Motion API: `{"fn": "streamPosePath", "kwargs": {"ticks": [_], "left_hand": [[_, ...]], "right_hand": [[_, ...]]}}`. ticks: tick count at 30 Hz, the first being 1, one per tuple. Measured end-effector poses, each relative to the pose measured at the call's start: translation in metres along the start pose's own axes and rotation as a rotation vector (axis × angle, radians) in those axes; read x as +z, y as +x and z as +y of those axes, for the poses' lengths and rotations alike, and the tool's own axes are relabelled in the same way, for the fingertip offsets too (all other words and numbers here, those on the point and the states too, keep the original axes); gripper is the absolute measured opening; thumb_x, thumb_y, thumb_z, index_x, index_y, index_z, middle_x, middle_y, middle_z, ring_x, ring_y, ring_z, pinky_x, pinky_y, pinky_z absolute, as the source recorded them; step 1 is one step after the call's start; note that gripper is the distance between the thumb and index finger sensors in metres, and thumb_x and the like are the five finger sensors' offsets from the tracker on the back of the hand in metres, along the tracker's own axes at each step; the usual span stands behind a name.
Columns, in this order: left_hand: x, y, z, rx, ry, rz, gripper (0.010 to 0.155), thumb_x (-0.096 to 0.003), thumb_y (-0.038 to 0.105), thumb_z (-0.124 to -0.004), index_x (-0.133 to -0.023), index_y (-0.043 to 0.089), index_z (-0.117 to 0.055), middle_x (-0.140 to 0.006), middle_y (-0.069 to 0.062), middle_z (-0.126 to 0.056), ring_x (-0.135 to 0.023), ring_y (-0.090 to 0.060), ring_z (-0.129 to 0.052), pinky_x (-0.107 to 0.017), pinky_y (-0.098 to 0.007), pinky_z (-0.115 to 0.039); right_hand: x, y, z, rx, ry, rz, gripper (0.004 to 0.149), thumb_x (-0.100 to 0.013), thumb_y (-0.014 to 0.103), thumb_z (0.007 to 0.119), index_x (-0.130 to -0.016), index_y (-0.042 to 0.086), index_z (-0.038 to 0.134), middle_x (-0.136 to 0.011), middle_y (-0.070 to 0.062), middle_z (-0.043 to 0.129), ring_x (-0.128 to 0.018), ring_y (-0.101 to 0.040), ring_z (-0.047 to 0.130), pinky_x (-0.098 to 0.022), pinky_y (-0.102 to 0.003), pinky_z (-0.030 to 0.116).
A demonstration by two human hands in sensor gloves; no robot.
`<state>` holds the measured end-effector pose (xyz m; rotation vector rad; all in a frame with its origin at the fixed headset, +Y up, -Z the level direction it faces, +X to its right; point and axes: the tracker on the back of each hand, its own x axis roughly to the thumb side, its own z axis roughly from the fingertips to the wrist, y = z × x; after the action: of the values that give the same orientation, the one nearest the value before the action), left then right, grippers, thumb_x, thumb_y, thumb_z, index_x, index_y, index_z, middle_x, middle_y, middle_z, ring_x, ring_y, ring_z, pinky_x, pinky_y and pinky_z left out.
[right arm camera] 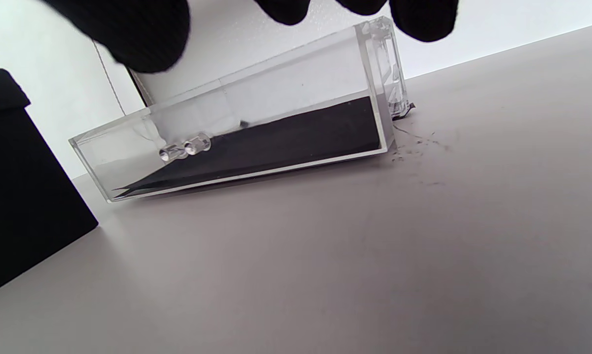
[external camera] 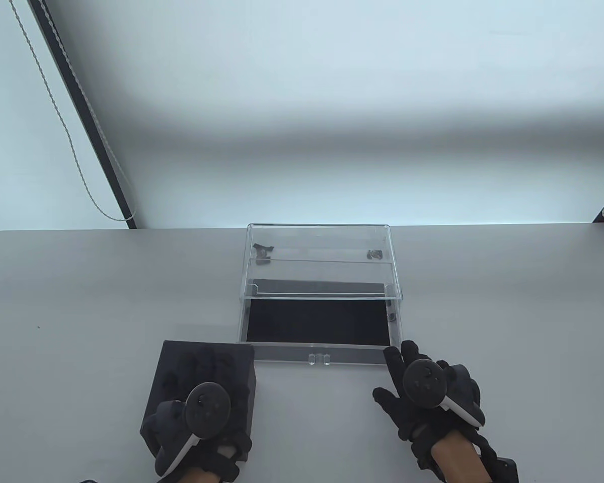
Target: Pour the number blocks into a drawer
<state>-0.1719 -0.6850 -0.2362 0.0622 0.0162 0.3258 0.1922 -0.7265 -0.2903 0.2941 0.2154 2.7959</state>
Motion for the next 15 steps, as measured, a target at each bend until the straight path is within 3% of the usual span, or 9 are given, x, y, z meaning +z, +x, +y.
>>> {"fn": "streamPosePath", "kwargs": {"ticks": [15], "left_hand": [[0.003,0.091,-0.03,0.0,-0.036,-0.053,0.073,-0.049,0.062,-0.051,-0.109,0.022,-0.036,-0.123,-0.011,-0.027,-0.111,-0.041,-0.021,-0.073,-0.068,-0.013]], "right_hand": [[0.001,-0.001,-0.001,-0.014,0.014,0.023,0.082,-0.041,0.059,0.071,-0.104,0.021,0.034,-0.109,-0.023,0.029,-0.096,-0.053,0.047,-0.066,-0.076,0.032]]}}
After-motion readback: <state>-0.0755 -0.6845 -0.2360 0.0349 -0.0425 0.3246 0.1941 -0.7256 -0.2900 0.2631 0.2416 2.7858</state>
